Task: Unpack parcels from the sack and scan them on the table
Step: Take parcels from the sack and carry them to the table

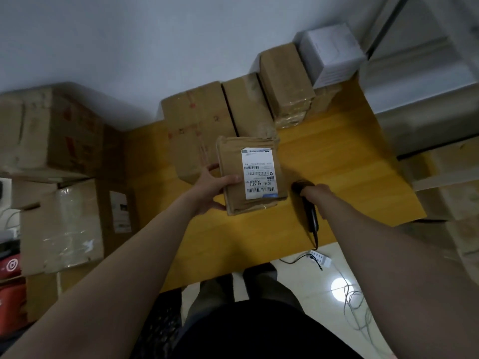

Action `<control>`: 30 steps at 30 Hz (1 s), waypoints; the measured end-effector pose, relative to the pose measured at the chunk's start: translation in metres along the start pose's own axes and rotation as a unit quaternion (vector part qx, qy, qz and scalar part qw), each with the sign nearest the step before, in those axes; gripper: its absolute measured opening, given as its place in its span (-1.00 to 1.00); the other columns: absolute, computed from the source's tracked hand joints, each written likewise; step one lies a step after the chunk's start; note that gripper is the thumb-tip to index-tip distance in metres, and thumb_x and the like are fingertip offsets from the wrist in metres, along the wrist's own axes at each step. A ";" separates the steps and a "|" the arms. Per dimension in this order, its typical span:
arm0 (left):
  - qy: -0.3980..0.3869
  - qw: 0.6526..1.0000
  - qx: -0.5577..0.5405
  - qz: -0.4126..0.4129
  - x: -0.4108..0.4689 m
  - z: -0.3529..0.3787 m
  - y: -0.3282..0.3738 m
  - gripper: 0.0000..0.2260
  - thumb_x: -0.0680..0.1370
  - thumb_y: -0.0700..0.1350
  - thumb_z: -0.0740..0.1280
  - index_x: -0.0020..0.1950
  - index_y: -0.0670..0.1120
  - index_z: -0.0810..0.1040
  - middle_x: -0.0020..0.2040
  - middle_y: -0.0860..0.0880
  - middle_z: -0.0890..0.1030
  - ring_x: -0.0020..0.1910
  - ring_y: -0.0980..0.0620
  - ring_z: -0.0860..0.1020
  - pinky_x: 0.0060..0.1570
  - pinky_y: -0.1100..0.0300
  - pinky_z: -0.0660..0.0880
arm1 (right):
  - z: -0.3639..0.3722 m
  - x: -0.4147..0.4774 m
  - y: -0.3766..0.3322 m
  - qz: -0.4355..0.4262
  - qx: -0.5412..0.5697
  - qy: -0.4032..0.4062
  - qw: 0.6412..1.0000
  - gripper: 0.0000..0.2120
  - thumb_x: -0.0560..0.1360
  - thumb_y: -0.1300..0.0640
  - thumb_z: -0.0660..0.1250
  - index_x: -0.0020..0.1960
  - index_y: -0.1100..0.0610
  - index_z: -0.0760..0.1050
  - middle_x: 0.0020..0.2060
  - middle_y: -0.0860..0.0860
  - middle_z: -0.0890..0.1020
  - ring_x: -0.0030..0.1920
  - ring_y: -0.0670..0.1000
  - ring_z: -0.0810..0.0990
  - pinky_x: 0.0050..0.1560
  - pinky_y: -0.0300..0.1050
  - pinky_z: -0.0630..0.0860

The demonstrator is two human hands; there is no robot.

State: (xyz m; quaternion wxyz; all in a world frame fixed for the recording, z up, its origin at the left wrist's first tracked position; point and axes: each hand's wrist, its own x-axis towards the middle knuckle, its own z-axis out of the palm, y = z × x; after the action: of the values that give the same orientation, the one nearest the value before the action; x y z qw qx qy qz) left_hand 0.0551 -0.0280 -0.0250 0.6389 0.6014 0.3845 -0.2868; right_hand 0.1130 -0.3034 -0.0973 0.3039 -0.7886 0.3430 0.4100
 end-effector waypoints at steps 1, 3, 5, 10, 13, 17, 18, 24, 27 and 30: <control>0.001 1.000 -0.005 -0.007 0.001 0.002 -0.004 0.05 0.12 0.03 0.75 0.44 0.15 0.20 0.30 -0.04 0.53 0.20 -0.12 0.58 -0.15 -0.37 0.63 | 0.004 0.004 0.002 -0.002 -0.003 -0.012 1.000 -0.39 0.69 0.13 0.25 0.61 0.34 0.08 0.46 0.26 0.38 0.40 0.27 0.42 0.42 0.20 0.41; 0.002 1.000 -0.009 -0.019 0.004 0.006 -0.011 0.03 0.10 0.06 0.72 0.41 0.18 0.19 0.31 -0.05 0.53 0.23 -0.14 0.58 -0.19 -0.32 0.64 | 0.011 0.011 0.008 -0.003 -0.018 -0.042 0.999 -0.42 0.69 0.18 0.20 0.61 0.35 0.07 0.42 0.28 0.42 0.34 0.27 0.48 0.40 0.19 0.44; 0.004 1.000 -0.010 -0.022 0.006 0.006 -0.018 0.03 0.09 0.07 0.71 0.41 0.21 0.19 0.32 -0.05 0.53 0.25 -0.14 0.57 -0.19 -0.31 0.65 | 0.017 0.016 0.016 0.004 0.002 -0.062 0.998 -0.44 0.67 0.19 0.23 0.59 0.34 0.14 0.39 0.27 0.45 0.32 0.27 0.49 0.38 0.19 0.46; 0.020 0.999 -0.038 -0.010 0.002 -0.005 -0.030 0.06 0.07 0.08 0.73 0.41 0.20 0.18 0.32 -0.03 0.54 0.29 -0.11 0.54 -0.05 -0.38 0.62 | 0.023 0.014 0.024 0.014 0.059 -0.090 0.994 -0.69 0.62 0.21 0.35 0.31 0.28 0.42 0.23 0.25 0.53 0.21 0.28 0.54 0.26 0.21 0.53; 0.028 0.997 -0.066 0.008 -0.009 -0.017 -0.036 0.13 0.07 0.07 0.73 0.50 0.15 0.17 0.38 -0.06 0.53 0.34 -0.13 0.53 0.03 -0.43 0.58 | 0.024 0.001 0.016 -0.036 0.069 -0.080 0.994 -0.70 0.61 0.20 0.35 0.31 0.28 0.48 0.00 0.19 0.54 -0.01 0.21 0.51 -0.04 0.10 0.46; 0.045 0.993 -0.100 0.052 -0.033 -0.038 -0.039 0.03 0.15 0.01 0.73 0.48 0.11 0.22 0.38 0.00 0.51 0.33 -0.10 0.53 0.01 -0.38 0.61 | 0.025 -0.035 -0.010 -0.099 0.119 -0.060 0.986 -0.77 0.54 0.11 0.45 0.11 0.21 0.56 -0.23 0.11 0.53 -0.24 0.13 0.50 -0.22 0.03 0.45; 0.052 0.991 -0.106 0.064 -0.038 -0.046 -0.039 0.00 0.21 -0.04 0.73 0.49 0.13 0.20 0.38 0.02 0.51 0.32 -0.08 0.52 0.02 -0.37 0.60 | 0.025 -0.048 -0.017 -0.112 0.131 -0.055 0.984 -0.78 0.51 0.07 0.47 0.04 0.19 0.57 -0.28 0.10 0.53 -0.30 0.12 0.50 -0.28 0.01 0.46; 0.133 0.970 -0.158 0.130 -0.076 -0.094 -0.047 0.01 0.34 -0.08 0.67 0.57 0.20 0.08 0.23 0.12 0.46 0.18 -0.06 0.48 -0.10 -0.23 0.63 | 0.032 -0.144 -0.063 -0.237 0.153 -0.101 0.954 -0.76 0.50 0.03 0.48 0.00 0.20 0.60 -0.44 0.06 0.57 -0.50 0.09 0.55 -0.42 -0.07 0.49; 0.190 0.952 -0.197 0.138 -0.092 -0.113 -0.049 0.00 0.31 -0.05 0.68 0.56 0.19 0.10 0.12 0.17 0.43 0.07 -0.04 0.48 -0.09 -0.28 0.64 | 0.043 -0.192 -0.071 -0.308 0.105 -0.135 0.936 -0.78 0.51 0.04 0.47 -0.08 0.20 0.57 -0.45 0.04 0.54 -0.50 0.06 0.53 -0.41 -0.07 0.49; 0.212 0.937 -0.234 0.146 -0.108 -0.129 -0.049 0.02 0.30 -0.05 0.68 0.57 0.18 0.10 0.08 0.15 0.44 -0.02 0.00 0.50 -0.33 -0.13 0.65 | 0.061 -0.237 -0.071 -0.360 0.040 -0.146 0.920 -0.77 0.48 0.04 0.50 -0.16 0.17 0.54 -0.47 0.04 0.53 -0.52 0.04 0.51 -0.44 -0.10 0.47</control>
State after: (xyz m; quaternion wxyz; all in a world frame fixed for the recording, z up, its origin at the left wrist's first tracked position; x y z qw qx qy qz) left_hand -0.0628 0.0838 0.0410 0.7002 0.5312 0.4752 0.0423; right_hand 0.0406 -0.1470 0.0904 0.5093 -0.7775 0.0037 0.3689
